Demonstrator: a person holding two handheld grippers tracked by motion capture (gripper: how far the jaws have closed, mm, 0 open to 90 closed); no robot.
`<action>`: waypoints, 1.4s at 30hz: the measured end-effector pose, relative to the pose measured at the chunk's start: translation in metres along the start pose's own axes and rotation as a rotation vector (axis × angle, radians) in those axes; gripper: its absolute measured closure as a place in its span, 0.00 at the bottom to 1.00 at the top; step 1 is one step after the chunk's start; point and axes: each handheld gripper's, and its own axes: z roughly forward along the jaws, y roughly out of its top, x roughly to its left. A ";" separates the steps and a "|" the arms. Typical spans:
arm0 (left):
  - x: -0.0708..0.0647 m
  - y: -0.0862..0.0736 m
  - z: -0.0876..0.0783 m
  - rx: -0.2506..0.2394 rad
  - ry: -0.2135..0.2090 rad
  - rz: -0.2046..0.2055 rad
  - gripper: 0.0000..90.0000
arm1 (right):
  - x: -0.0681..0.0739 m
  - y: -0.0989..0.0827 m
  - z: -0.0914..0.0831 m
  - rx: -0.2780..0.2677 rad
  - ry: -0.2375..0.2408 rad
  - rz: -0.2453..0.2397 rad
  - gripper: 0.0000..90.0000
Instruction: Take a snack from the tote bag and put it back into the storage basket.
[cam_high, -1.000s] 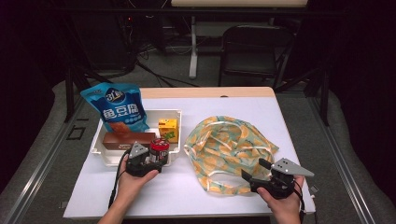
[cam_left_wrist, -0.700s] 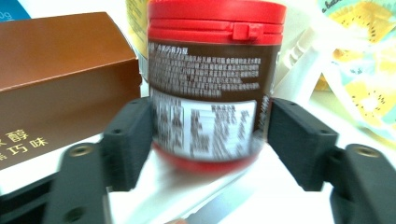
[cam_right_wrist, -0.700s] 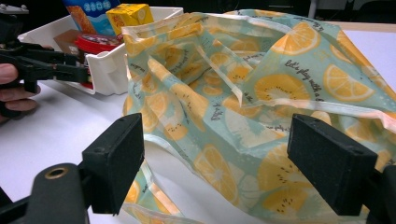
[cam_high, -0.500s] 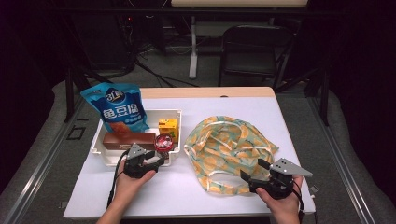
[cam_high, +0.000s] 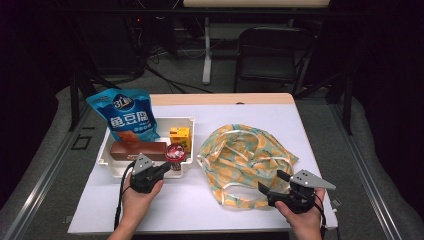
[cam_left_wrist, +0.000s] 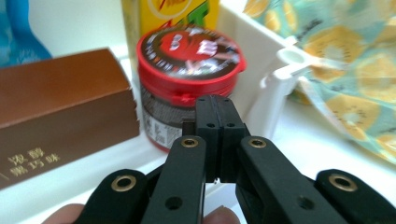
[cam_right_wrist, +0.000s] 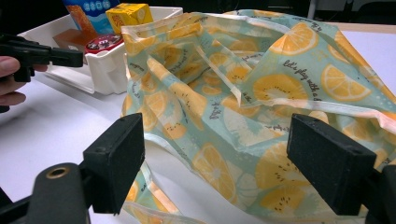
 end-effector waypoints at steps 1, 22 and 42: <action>0.001 -0.001 0.001 0.002 -0.003 -0.004 1.00 | 0.000 0.000 0.000 -0.001 0.001 0.002 0.21; 0.018 0.004 0.001 -0.036 0.072 -0.112 0.98 | -0.001 -0.002 0.002 0.009 -0.006 0.007 0.22; 0.010 0.009 0.000 -0.039 0.068 -0.112 1.00 | -0.002 -0.003 0.000 0.009 -0.011 0.006 0.22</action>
